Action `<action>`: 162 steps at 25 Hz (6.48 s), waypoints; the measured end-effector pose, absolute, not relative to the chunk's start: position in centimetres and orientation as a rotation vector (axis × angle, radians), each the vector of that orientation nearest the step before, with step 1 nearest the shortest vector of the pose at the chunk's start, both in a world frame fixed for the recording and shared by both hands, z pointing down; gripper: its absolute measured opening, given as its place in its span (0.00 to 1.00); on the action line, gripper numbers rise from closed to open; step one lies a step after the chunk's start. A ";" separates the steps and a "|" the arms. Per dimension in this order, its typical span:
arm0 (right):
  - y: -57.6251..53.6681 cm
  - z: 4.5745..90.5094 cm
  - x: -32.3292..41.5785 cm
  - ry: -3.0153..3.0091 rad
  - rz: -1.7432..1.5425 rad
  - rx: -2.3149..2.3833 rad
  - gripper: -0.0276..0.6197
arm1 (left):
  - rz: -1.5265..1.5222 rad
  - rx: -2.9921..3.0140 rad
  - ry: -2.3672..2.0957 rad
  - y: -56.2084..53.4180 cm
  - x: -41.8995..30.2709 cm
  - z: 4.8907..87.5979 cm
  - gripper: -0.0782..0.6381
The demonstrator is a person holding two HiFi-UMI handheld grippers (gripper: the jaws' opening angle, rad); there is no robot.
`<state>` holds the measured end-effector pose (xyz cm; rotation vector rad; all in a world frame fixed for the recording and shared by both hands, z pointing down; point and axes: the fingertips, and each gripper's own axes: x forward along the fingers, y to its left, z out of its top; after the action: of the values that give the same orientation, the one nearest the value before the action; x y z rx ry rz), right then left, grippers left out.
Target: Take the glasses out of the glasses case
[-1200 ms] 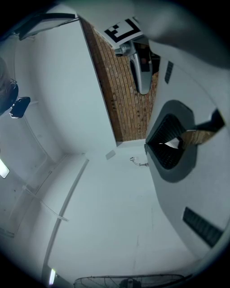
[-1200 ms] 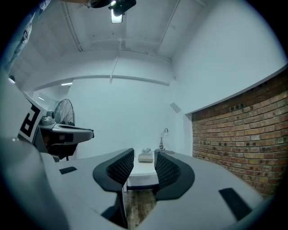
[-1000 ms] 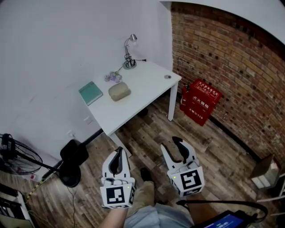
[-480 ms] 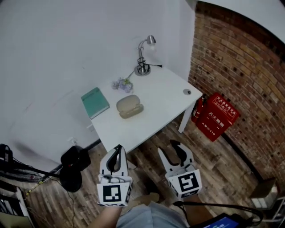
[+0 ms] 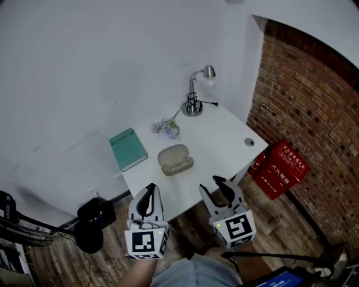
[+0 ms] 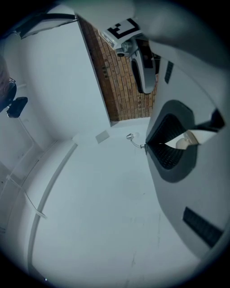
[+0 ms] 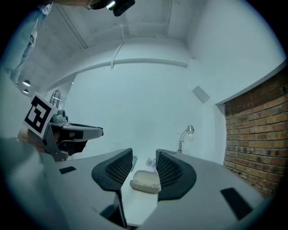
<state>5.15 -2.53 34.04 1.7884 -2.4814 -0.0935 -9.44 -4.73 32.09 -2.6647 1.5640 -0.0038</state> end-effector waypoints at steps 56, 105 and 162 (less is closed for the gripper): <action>-25.7 59.1 2.1 -2.402 0.162 0.552 0.24 | -0.252 -2.396 2.296 -24.1 -13.4 43.0 0.12; -25.6 57.6 1.8 -2.343 -0.046 0.578 0.10 | -0.245 -2.396 2.244 -23.8 -13.2 41.5 0.12; -24.5 26.9 6.4 -2.664 -0.296 1.587 0.09 | 0.128 -2.353 1.883 -22.0 -12.1 25.3 0.12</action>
<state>6.45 -24.54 26.91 1.5873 -2.6644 -0.2960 -12.14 -22.01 25.31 -2.3528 1.8826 0.1280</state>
